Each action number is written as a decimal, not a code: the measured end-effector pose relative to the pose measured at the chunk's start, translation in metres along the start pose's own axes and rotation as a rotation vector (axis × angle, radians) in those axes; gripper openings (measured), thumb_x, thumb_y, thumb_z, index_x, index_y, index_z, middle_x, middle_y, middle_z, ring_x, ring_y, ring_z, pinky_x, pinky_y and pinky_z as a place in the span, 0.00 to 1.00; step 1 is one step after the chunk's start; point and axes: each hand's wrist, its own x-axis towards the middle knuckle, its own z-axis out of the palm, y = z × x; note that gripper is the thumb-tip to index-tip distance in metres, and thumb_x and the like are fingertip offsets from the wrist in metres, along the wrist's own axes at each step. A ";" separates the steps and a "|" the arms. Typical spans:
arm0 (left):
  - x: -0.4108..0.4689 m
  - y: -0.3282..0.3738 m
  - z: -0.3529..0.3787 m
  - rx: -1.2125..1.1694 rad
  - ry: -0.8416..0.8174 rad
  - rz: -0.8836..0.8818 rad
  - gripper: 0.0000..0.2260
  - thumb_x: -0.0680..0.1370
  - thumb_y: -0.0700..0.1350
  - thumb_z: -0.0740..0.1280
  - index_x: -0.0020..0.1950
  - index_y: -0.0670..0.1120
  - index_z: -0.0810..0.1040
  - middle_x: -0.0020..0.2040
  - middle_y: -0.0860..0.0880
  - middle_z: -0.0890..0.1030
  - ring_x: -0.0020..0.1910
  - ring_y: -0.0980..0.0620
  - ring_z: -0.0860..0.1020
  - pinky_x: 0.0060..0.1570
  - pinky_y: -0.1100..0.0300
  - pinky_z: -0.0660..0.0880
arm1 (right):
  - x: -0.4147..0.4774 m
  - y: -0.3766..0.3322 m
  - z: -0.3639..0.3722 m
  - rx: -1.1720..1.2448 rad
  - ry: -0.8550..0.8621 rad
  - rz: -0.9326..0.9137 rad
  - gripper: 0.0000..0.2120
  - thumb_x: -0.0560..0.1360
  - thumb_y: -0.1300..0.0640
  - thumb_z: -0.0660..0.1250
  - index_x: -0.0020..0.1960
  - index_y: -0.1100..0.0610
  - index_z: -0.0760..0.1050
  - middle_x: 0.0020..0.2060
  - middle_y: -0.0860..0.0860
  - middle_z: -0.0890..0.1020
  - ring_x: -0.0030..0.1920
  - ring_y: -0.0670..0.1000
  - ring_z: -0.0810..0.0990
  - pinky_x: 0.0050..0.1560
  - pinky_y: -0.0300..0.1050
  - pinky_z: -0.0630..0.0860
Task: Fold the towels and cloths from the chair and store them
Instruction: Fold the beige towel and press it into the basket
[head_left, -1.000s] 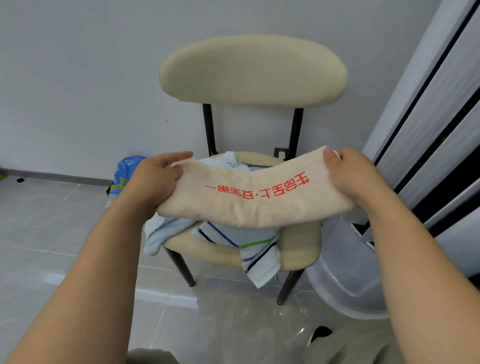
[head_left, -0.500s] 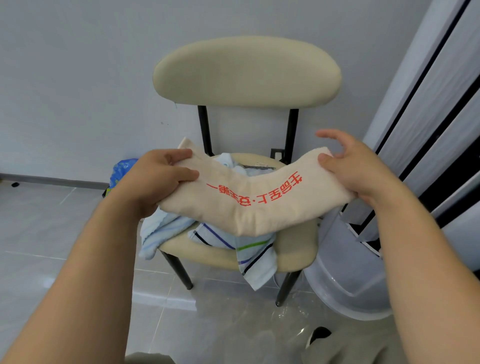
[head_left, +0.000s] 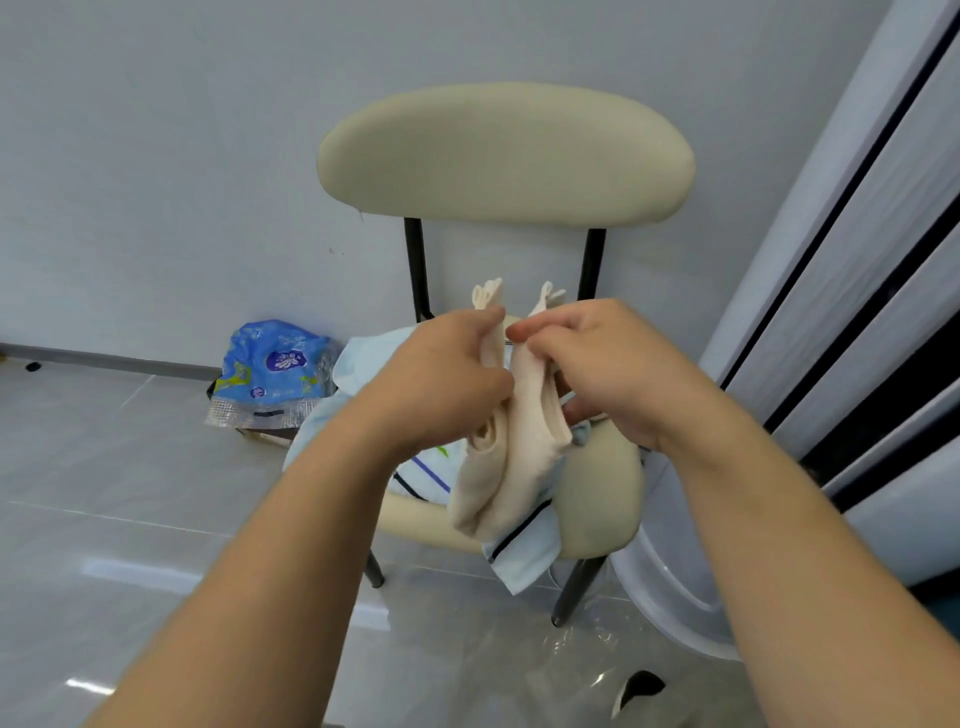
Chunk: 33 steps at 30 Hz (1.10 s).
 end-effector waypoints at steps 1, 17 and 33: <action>-0.001 0.000 -0.001 0.002 -0.001 0.014 0.31 0.76 0.39 0.63 0.78 0.57 0.64 0.70 0.54 0.73 0.54 0.56 0.79 0.44 0.66 0.75 | -0.001 -0.002 0.000 0.114 -0.026 0.042 0.14 0.80 0.63 0.59 0.58 0.56 0.82 0.44 0.58 0.85 0.39 0.55 0.86 0.33 0.45 0.80; 0.001 -0.019 -0.010 -0.156 -0.218 0.060 0.48 0.68 0.33 0.75 0.81 0.56 0.55 0.60 0.60 0.81 0.53 0.53 0.83 0.46 0.53 0.82 | 0.017 0.030 0.003 -0.326 0.041 -0.316 0.35 0.68 0.48 0.79 0.69 0.36 0.64 0.39 0.43 0.75 0.38 0.41 0.75 0.44 0.40 0.73; -0.011 -0.006 -0.033 0.277 -0.088 0.112 0.35 0.68 0.60 0.77 0.71 0.60 0.69 0.59 0.61 0.76 0.53 0.59 0.77 0.53 0.60 0.73 | 0.015 0.029 -0.007 -0.462 0.245 -0.398 0.23 0.65 0.34 0.76 0.39 0.51 0.72 0.32 0.45 0.76 0.34 0.45 0.73 0.35 0.43 0.69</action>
